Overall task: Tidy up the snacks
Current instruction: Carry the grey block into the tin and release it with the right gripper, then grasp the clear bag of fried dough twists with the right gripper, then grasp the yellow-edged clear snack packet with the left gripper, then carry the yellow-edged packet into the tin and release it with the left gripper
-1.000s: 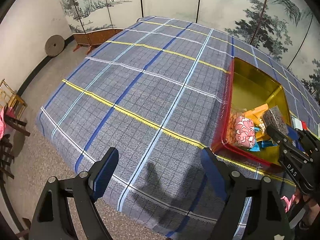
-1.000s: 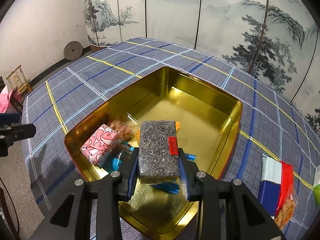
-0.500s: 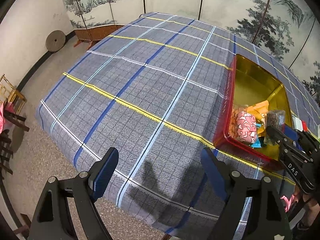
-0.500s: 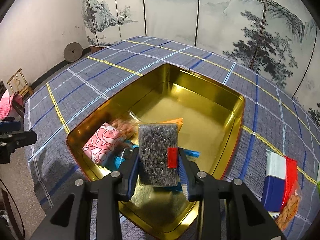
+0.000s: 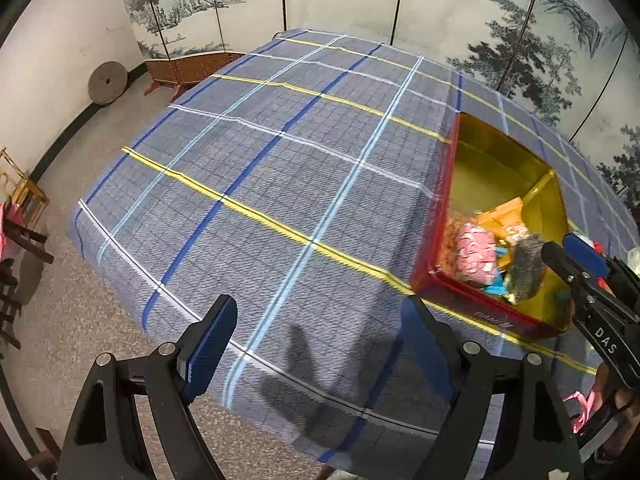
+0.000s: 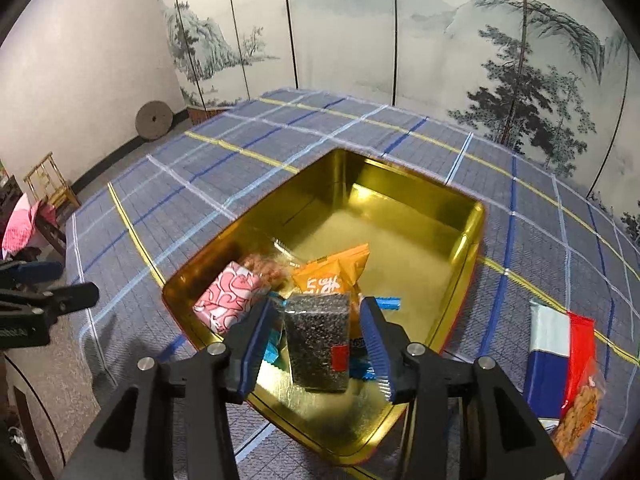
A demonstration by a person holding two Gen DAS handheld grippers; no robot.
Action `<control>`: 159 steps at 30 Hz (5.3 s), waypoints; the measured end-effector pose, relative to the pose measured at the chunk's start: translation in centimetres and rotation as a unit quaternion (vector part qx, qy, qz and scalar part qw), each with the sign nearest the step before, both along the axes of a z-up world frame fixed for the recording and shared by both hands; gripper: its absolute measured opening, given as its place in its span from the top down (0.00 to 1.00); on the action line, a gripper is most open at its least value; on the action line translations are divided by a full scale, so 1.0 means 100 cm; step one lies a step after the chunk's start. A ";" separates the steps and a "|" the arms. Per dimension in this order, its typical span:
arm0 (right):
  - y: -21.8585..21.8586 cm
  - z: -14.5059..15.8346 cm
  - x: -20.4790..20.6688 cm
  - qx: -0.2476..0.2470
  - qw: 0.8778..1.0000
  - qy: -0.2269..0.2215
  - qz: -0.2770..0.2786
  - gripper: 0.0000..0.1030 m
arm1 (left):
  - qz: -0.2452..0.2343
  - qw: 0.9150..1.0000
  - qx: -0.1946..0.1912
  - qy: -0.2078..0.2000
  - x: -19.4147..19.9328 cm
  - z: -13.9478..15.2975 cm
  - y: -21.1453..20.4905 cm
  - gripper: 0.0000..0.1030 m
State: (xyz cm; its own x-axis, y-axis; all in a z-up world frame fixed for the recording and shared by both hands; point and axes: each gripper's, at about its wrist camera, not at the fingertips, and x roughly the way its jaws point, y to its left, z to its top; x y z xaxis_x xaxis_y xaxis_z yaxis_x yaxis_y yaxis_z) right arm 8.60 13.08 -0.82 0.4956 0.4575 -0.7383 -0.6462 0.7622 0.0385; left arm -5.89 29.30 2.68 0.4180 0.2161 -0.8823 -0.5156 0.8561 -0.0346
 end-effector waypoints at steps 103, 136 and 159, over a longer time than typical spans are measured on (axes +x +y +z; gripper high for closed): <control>-0.382 -0.065 0.061 -0.038 0.951 0.006 -0.306 0.59 | -0.212 0.965 -0.134 0.081 0.165 -0.051 -0.331 0.49; -0.382 -0.066 0.061 -0.037 0.952 0.007 -0.305 0.58 | -0.291 0.954 -0.047 0.053 0.136 -0.022 -0.317 0.79; -0.383 -0.065 0.060 -0.039 0.952 0.006 -0.305 0.59 | -0.138 0.990 0.011 0.005 0.122 0.026 -0.119 0.79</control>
